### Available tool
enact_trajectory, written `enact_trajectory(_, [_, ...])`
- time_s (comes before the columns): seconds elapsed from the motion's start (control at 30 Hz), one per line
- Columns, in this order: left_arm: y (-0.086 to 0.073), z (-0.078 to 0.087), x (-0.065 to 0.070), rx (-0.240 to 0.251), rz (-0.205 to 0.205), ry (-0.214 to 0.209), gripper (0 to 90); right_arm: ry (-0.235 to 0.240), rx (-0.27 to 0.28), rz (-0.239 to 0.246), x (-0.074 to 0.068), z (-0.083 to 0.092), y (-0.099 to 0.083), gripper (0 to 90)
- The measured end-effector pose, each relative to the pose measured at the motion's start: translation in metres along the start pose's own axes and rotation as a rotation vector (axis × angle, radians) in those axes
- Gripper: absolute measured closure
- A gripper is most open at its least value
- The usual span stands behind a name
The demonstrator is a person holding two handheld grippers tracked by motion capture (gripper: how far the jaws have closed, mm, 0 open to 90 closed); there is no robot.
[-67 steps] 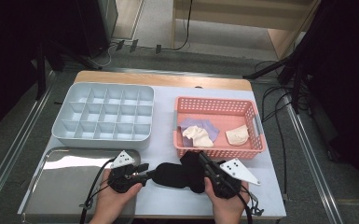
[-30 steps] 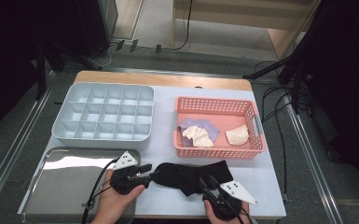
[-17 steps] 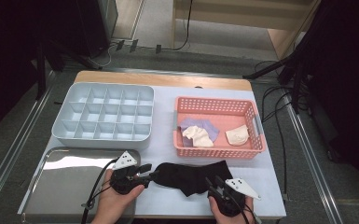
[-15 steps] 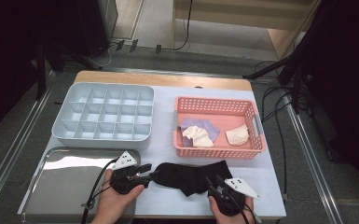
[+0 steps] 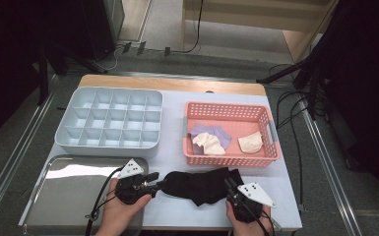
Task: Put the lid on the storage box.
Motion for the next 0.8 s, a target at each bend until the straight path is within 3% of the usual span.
enact_trajectory(0.1, [-0.001,-0.001,0.001,-0.005,-0.002,0.000,55.5,0.001,0.033,0.013,0.008,-0.008,0.004,81.4])
enact_trajectory(0.17, [-0.001,-0.001,0.001,-0.006,-0.004,-0.001,55.5,0.009,-0.012,-0.006,0.011,-0.016,-0.002,73.3])
enact_trajectory(0.23, [0.000,0.000,0.000,-0.001,0.000,0.001,55.5,0.013,-0.031,-0.049,0.013,-0.019,-0.005,65.9])
enact_trajectory(0.33, [0.000,0.001,-0.002,0.004,0.002,0.008,55.5,0.041,0.007,-0.104,0.009,-0.012,0.004,64.1])
enact_trajectory(0.5, [-0.001,0.000,0.000,-0.003,-0.003,0.003,55.5,0.138,0.031,-0.092,-0.021,-0.001,0.017,64.2])
enact_trajectory(0.67, [-0.001,0.000,0.001,-0.001,-0.003,0.003,55.5,0.223,0.031,-0.002,-0.060,-0.005,0.020,59.8])
enact_trajectory(0.77, [-0.001,0.000,0.001,-0.002,-0.002,-0.001,55.5,0.221,0.021,0.049,-0.073,-0.010,0.018,67.4])
enact_trajectory(0.8, [-0.001,0.000,0.001,-0.002,-0.001,-0.002,55.5,0.216,0.012,0.058,-0.075,-0.012,0.017,75.3])
Point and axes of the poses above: each handheld gripper's, and its own axes: z roughly backward along the jaws, y roughly out of its top, x roughly to its right, the point moved 6 cm from there along -z, roughly forward along the jaws, and after that the axes turned 12 degrees about -y, right-handed, at the moved point
